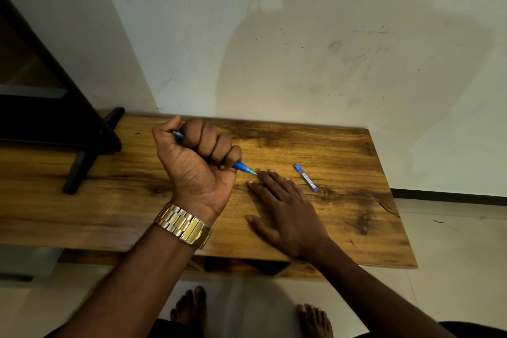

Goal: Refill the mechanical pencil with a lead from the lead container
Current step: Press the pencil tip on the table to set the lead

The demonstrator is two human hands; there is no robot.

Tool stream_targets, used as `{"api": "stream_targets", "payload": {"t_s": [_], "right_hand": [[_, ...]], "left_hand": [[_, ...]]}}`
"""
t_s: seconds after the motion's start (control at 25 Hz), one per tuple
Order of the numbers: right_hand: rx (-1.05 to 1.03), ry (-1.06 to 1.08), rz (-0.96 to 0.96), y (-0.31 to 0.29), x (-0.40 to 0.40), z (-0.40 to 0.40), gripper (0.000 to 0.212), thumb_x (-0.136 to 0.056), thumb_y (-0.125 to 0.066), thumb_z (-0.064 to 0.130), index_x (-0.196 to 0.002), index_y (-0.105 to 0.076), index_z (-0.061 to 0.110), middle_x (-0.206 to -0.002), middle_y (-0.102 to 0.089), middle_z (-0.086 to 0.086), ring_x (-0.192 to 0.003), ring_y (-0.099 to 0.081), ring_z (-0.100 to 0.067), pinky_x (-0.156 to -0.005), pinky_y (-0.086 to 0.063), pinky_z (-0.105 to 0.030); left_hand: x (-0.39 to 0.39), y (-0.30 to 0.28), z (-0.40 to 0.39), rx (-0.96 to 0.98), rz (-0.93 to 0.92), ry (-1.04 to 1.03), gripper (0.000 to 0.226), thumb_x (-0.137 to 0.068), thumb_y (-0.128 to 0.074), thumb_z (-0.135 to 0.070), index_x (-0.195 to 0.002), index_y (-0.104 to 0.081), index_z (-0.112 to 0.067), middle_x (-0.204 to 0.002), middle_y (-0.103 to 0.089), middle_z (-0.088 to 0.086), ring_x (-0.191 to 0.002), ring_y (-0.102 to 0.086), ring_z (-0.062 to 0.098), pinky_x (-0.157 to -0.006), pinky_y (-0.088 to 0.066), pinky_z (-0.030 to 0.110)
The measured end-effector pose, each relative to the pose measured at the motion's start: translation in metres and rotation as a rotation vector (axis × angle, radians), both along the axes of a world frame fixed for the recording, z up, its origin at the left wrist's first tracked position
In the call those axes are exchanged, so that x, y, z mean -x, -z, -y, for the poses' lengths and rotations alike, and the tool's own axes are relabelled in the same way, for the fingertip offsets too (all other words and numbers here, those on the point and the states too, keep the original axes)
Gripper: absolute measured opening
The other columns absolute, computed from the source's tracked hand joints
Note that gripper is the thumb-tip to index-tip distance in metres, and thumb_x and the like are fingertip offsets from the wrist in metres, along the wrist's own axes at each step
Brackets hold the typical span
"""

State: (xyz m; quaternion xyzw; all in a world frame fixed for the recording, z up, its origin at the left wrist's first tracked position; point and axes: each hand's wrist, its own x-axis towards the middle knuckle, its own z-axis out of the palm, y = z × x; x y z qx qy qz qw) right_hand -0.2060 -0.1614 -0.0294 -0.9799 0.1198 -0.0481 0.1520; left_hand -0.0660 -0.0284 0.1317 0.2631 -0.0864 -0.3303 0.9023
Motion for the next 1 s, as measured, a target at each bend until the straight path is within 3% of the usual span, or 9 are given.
{"api": "stream_targets", "payload": {"t_s": [0.24,0.32,0.36,0.44,0.52,0.6,0.68,0.8,1.0], "right_hand": [[-0.044,-0.018,-0.031,-0.013,0.002,-0.001,0.076,-0.106,-0.035,0.075,-0.172,-0.021,0.039,-0.185,-0.005,0.009,-0.171,0.002,-0.013,-0.137,-0.005,-0.044],[-0.141,0.002,-0.040,-0.029,0.000,-0.008,0.073,-0.107,-0.049,0.064,-0.170,-0.031,0.033,-0.182,-0.021,0.005,-0.171,-0.010,-0.017,-0.138,-0.012,-0.045],[-0.238,0.058,0.034,-0.039,-0.001,-0.013,0.067,-0.106,-0.060,0.054,-0.165,-0.042,0.030,-0.174,-0.041,0.005,-0.165,-0.028,-0.017,-0.135,-0.026,-0.043],[-0.507,0.273,0.303,-0.058,0.005,-0.026,0.047,-0.103,-0.071,0.036,-0.149,-0.062,0.030,-0.136,-0.076,0.013,-0.132,-0.066,-0.005,-0.107,-0.054,-0.027],[-0.820,0.397,0.434,-0.078,0.018,-0.043,0.035,-0.104,-0.070,0.034,-0.139,-0.068,0.034,-0.100,-0.084,0.010,-0.094,-0.077,-0.002,-0.077,-0.059,-0.019],[-1.090,0.412,0.445,-0.095,0.032,-0.058,0.037,-0.100,-0.067,0.038,-0.137,-0.068,0.040,-0.087,-0.081,-0.003,-0.069,-0.070,-0.006,-0.065,-0.057,-0.024],[-1.231,0.373,0.437,-0.105,0.039,-0.067,0.043,-0.097,-0.067,0.036,-0.140,-0.066,0.044,-0.082,-0.077,-0.008,-0.061,-0.059,-0.013,-0.060,-0.052,-0.027],[-1.242,0.295,0.449,-0.112,0.039,-0.071,0.054,-0.098,-0.067,0.029,-0.151,-0.059,0.040,-0.079,-0.073,-0.008,-0.058,-0.055,-0.012,-0.057,-0.050,-0.027],[-1.211,0.235,0.456,-0.118,0.040,-0.071,0.061,-0.099,-0.067,0.027,-0.156,-0.053,0.043,-0.080,-0.073,-0.009,-0.058,-0.052,-0.016,-0.054,-0.047,-0.031]], "left_hand": [[-0.007,0.004,-0.002,0.050,-0.056,0.021,0.056,-0.108,-0.018,-0.046,-0.055,-0.019,-0.027,-0.052,-0.009,-0.006,-0.047,-0.008,0.013,-0.048,-0.016,0.026],[-0.011,0.006,-0.004,0.068,-0.100,0.017,0.057,-0.108,-0.018,-0.047,-0.055,-0.018,-0.027,-0.052,-0.008,-0.005,-0.048,-0.007,0.013,-0.049,-0.015,0.026],[-0.013,0.008,-0.005,0.076,-0.125,0.011,0.057,-0.108,-0.018,-0.049,-0.055,-0.017,-0.027,-0.052,-0.008,-0.005,-0.049,-0.007,0.013,-0.049,-0.015,0.026],[-0.017,0.011,-0.007,0.080,-0.157,-0.008,0.058,-0.108,-0.019,-0.052,-0.056,-0.017,-0.027,-0.053,-0.008,-0.005,-0.049,-0.008,0.013,-0.048,-0.016,0.026],[-0.021,0.012,-0.008,0.072,-0.157,-0.024,0.057,-0.108,-0.019,-0.048,-0.056,-0.017,-0.027,-0.053,-0.008,-0.005,-0.049,-0.008,0.013,-0.048,-0.017,0.026],[-0.024,0.012,-0.008,0.068,-0.150,-0.032,0.055,-0.108,-0.019,-0.044,-0.056,-0.017,-0.027,-0.053,-0.008,-0.005,-0.049,-0.008,0.013,-0.048,-0.017,0.026],[-0.025,0.011,-0.008,0.061,-0.147,-0.046,0.052,-0.106,-0.023,-0.040,-0.056,-0.017,-0.027,-0.052,-0.008,-0.005,-0.049,-0.008,0.013,-0.049,-0.016,0.027],[-0.022,0.009,-0.005,0.055,-0.140,-0.068,0.044,-0.094,-0.037,-0.036,-0.056,-0.016,-0.027,-0.053,-0.007,-0.005,-0.049,-0.007,0.014,-0.050,-0.014,0.027],[-0.020,0.011,-0.001,0.054,-0.162,-0.035,0.054,-0.108,-0.019,-0.042,-0.056,-0.016,-0.027,-0.052,-0.008,-0.005,-0.048,-0.008,0.014,-0.050,-0.014,0.027]]}}
